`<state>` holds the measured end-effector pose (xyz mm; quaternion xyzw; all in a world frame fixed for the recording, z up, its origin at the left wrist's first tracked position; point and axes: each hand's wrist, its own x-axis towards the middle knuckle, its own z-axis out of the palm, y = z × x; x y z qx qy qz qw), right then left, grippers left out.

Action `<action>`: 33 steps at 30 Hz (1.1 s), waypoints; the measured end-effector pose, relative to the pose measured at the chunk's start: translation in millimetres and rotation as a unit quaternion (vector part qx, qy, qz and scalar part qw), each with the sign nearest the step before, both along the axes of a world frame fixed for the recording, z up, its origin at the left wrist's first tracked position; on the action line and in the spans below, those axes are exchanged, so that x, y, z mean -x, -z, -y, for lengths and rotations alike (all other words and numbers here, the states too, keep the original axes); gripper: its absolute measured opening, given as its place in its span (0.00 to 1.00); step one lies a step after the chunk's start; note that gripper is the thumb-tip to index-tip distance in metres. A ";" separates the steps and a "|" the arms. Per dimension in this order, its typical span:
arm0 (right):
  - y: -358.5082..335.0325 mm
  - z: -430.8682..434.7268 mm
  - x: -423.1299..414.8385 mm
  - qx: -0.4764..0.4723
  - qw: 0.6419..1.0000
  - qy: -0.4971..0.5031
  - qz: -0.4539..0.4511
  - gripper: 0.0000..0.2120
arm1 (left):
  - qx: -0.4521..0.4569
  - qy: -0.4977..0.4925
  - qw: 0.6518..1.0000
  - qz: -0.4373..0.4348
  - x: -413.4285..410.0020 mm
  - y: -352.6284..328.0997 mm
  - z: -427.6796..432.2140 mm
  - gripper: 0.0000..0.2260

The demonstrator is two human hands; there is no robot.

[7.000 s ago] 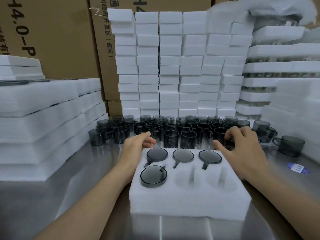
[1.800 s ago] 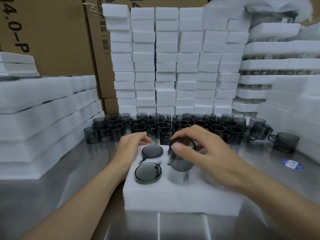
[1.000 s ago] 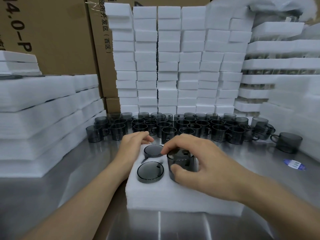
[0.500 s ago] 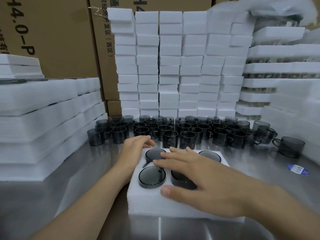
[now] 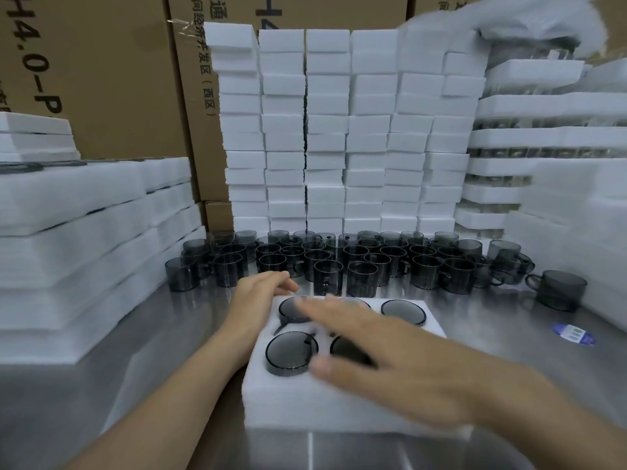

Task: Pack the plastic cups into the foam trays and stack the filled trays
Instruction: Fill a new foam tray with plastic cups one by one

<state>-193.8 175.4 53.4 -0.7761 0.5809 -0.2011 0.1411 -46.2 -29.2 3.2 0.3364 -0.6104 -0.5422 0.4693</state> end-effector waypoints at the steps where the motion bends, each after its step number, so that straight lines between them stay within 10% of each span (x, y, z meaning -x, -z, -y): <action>1: -2.7 3.1 10.4 0.023 0.999 0.027 0.032 0.35 | -0.006 0.004 1.000 -0.007 -0.2 0.2 -0.6 0.17; 6: 18.3 19.6 95.8 0.204 0.936 0.256 0.129 0.20 | 0.077 -0.071 0.994 0.013 -2.6 0.1 -1.3 0.15; 10: 54.1 30.4 145.0 0.103 0.927 0.362 -0.002 0.14 | 0.233 -0.212 0.932 0.179 -13.7 2.9 2.7 0.08; 12: 59.2 34.6 149.3 0.069 0.928 0.363 -0.046 0.16 | 0.278 -0.263 0.881 0.278 -19.5 7.0 7.7 0.20; 15: 60.8 37.6 147.9 0.054 0.932 0.345 -0.093 0.13 | 0.250 -0.200 0.865 0.387 -21.8 9.9 13.1 0.36; 21: 63.8 39.6 157.1 0.058 0.936 0.339 -0.082 0.13 | 0.212 -0.122 0.831 0.499 -9.0 6.4 16.4 0.32; 33: 65.4 42.2 162.4 0.055 0.937 0.337 -0.071 0.11 | 0.297 -0.218 0.819 0.440 -3.4 10.7 27.8 0.28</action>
